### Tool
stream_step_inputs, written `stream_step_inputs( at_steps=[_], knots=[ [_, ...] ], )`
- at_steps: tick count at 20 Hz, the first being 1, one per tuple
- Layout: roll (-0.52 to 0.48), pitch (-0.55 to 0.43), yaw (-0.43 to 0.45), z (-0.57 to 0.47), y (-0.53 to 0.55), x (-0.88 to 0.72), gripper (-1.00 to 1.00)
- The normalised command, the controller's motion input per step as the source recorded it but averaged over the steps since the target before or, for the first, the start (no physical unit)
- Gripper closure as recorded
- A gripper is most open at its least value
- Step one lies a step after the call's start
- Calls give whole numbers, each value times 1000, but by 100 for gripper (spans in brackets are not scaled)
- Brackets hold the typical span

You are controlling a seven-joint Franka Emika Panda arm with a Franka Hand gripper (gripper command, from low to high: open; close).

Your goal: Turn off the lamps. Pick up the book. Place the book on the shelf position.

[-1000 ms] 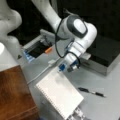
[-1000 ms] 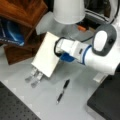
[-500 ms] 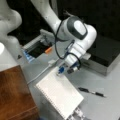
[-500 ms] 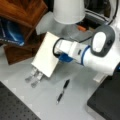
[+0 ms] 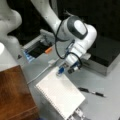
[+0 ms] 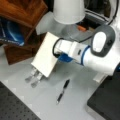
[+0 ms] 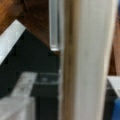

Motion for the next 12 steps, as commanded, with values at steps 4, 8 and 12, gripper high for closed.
stream_step_inputs(
  at_steps=[4,8,12],
  knots=[
    [-291,129,-9,209,-35,407,100],
    [-294,131,-57,305,-21,461,100],
    [-262,119,-125,318,53,498,100]
  ],
)
